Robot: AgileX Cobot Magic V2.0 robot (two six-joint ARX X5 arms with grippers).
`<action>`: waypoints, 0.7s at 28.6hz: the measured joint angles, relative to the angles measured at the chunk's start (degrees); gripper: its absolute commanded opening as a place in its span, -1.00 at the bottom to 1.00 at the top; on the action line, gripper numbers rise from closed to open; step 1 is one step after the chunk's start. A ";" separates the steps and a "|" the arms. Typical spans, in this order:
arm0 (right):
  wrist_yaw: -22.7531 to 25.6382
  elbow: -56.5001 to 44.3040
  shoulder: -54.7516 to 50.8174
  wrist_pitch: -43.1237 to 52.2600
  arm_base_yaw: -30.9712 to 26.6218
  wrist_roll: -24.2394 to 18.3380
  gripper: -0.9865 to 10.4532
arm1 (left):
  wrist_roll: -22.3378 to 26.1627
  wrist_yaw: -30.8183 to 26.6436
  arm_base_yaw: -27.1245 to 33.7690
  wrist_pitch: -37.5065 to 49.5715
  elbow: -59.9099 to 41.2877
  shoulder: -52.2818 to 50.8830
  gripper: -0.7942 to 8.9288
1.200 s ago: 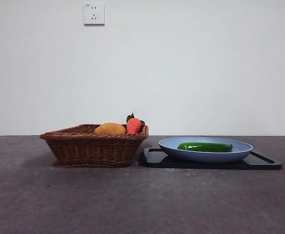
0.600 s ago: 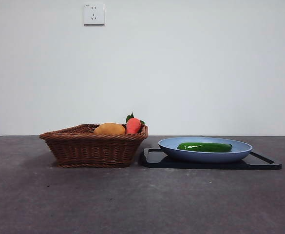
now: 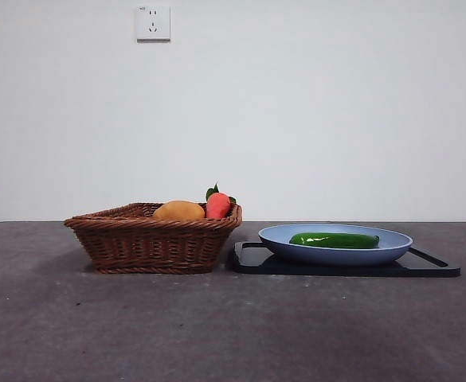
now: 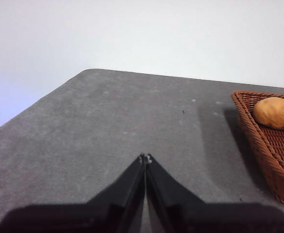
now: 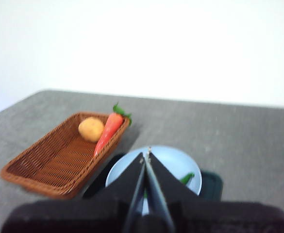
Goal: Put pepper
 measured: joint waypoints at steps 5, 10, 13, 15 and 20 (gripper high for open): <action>2.93 -12.70 -7.39 9.51 -0.48 0.11 -0.81 | 0.00 0.00 0.00 0.00 0.00 0.00 -0.82; 7.45 -21.07 -12.07 9.29 -0.72 0.28 -0.81 | 0.00 0.00 0.00 0.00 0.00 0.00 -0.82; 8.66 -24.15 -14.53 9.38 -0.74 0.42 -0.81 | 0.00 0.00 0.00 0.00 0.00 0.00 -0.82; 8.68 -25.59 -15.82 9.44 -0.74 0.57 -0.81 | 0.00 0.00 0.00 0.00 0.00 0.00 -0.82; 8.72 -29.22 -17.55 9.60 -0.74 1.01 -0.81 | 0.00 0.00 0.00 0.00 0.00 0.00 -0.82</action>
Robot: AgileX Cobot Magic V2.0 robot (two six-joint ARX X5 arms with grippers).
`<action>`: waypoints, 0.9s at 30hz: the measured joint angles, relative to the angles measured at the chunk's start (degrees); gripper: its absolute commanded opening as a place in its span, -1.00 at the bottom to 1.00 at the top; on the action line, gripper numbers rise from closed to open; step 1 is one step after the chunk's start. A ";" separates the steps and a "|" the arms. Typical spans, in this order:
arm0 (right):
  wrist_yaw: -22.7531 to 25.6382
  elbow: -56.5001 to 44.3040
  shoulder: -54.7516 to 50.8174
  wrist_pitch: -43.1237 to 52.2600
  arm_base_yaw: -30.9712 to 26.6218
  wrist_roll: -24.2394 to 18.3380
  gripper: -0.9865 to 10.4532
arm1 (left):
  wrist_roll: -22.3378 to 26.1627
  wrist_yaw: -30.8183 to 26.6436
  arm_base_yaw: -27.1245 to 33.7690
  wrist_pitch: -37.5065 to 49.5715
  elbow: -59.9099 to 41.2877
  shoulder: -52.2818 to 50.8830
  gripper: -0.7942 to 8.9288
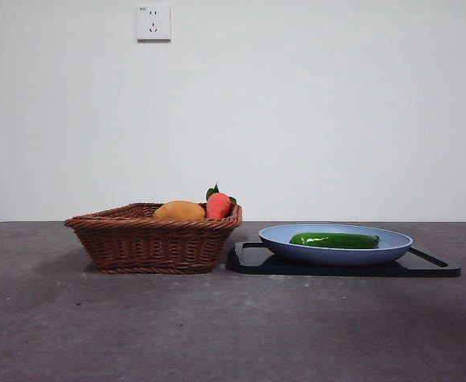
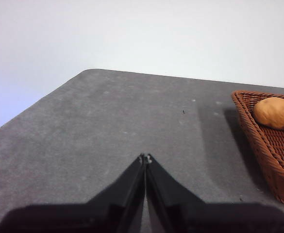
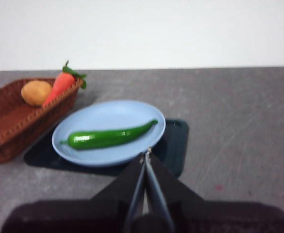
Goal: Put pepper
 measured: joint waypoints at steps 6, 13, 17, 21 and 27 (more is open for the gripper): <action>0.04 -1.77 -0.11 -0.79 0.00 0.87 -0.81 | 0.00 0.00 0.00 0.00 0.00 0.00 -0.82; 0.07 -1.68 -0.17 -1.38 0.00 1.81 -0.81 | 0.00 0.00 0.00 0.02 0.00 0.00 -0.82; 0.07 -1.68 -0.17 -1.38 0.00 2.12 -0.81 | 0.00 0.00 0.00 0.02 0.00 0.00 -0.82; 0.07 -1.68 -0.17 -1.38 0.00 2.14 -0.81 | 0.00 0.00 0.00 0.02 0.00 0.00 -0.82; 0.07 -1.68 -0.17 -1.38 0.00 2.16 -0.81 | 0.00 0.00 0.00 0.02 0.00 0.00 -0.82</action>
